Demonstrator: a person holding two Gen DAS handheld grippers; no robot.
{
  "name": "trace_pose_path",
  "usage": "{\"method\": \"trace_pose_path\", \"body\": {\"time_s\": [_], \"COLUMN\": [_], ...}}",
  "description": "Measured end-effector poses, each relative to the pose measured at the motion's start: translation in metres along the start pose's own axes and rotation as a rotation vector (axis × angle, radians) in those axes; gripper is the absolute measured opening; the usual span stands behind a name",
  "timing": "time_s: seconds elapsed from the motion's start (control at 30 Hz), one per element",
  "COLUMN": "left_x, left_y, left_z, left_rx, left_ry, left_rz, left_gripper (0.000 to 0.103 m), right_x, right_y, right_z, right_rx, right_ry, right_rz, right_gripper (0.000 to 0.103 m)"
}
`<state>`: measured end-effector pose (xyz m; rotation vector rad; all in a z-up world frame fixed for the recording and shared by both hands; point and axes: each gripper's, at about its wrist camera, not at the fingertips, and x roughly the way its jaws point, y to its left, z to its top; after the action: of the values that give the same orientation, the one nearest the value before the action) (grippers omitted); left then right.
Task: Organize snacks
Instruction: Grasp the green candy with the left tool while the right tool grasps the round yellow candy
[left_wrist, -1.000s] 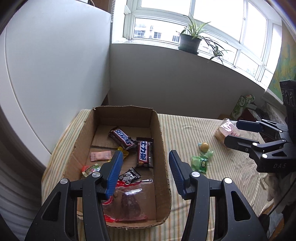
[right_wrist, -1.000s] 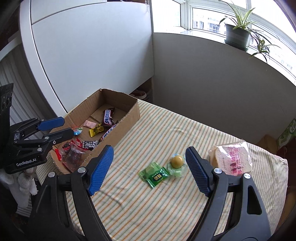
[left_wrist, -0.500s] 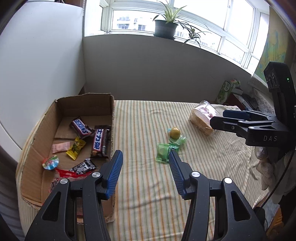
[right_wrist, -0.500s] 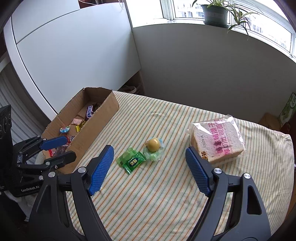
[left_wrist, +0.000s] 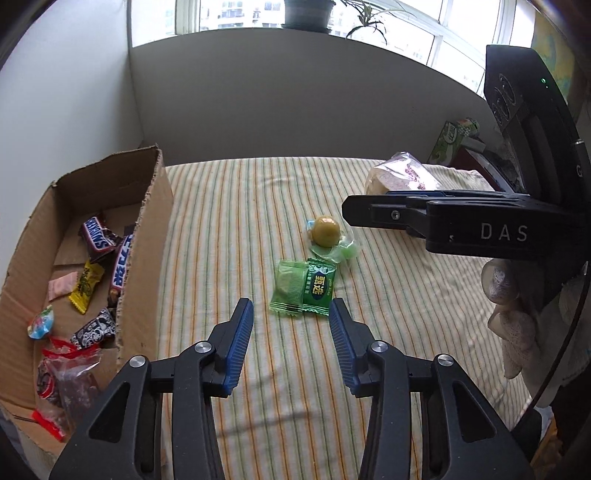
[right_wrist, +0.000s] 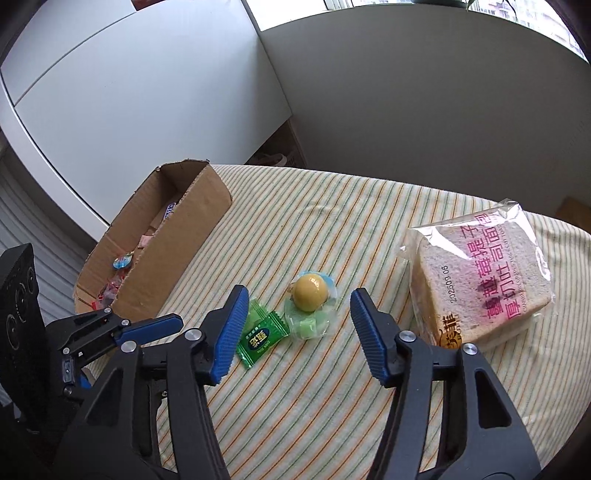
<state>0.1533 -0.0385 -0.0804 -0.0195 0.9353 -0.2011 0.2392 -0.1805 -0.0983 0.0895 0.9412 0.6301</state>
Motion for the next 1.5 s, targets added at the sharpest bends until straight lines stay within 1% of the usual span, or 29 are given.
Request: {"method": "trace_pose_path", "body": {"time_s": [0.23, 0.4, 0.53, 0.67, 0.7, 0.73, 0.8, 1.0, 1.13, 1.17, 1.2, 1.23, 1.33, 1.5], "left_x": [0.025, 0.036, 0.043, 0.048, 0.049, 0.049, 0.051, 0.052, 0.051, 0.050, 0.049, 0.049, 0.048, 0.045], "left_y": [-0.001, -0.001, 0.000, -0.003, -0.004, -0.003, 0.000, 0.000, 0.002, 0.004, 0.007, 0.008, 0.011, 0.017], "left_z": [0.004, 0.006, 0.006, 0.008, 0.008, 0.007, 0.008, 0.008, 0.008, 0.007, 0.006, 0.006, 0.006, 0.005], "left_rx": [-0.009, -0.013, -0.007, 0.004, 0.006, 0.005, -0.002, 0.005, -0.002, -0.007, -0.011, -0.014, -0.021, -0.035], "left_ry": [0.030, 0.038, 0.049, 0.042, 0.038, 0.034, 0.034, 0.030, 0.026, 0.024, 0.023, 0.022, 0.022, 0.018], "left_rz": [0.011, 0.022, 0.030, 0.038, 0.046, 0.059, 0.057, 0.062, 0.061, 0.061, 0.061, 0.060, 0.054, 0.054], "left_gripper": [0.039, 0.034, 0.033, 0.031, 0.026, 0.024, 0.024, 0.023, 0.022, 0.022, 0.022, 0.022, 0.022, 0.021], "right_x": [0.020, 0.029, 0.034, 0.040, 0.041, 0.042, 0.043, 0.044, 0.048, 0.050, 0.052, 0.052, 0.054, 0.053], "right_y": [-0.011, -0.009, -0.003, 0.006, 0.007, 0.008, 0.007, 0.007, 0.015, 0.018, 0.020, 0.022, 0.025, 0.020], "right_z": [0.000, 0.002, 0.003, 0.000, 0.000, -0.001, -0.002, -0.001, -0.001, -0.002, -0.002, -0.003, -0.004, -0.003], "right_rx": [0.001, -0.021, -0.063, -0.125, -0.138, -0.149, -0.159, -0.167, -0.198, -0.208, -0.213, -0.216, -0.235, -0.199], "right_ry": [0.031, 0.034, 0.041, 0.058, 0.061, 0.065, 0.065, 0.062, 0.060, 0.061, 0.071, 0.080, 0.074, 0.065], "right_rz": [0.012, 0.004, -0.020, -0.067, -0.083, -0.100, -0.117, -0.126, -0.145, -0.148, -0.138, -0.139, -0.158, -0.135], "right_gripper": [0.058, 0.058, 0.058, 0.058, 0.054, 0.051, 0.045, 0.044, 0.044, 0.040, 0.030, 0.028, 0.028, 0.028]}}
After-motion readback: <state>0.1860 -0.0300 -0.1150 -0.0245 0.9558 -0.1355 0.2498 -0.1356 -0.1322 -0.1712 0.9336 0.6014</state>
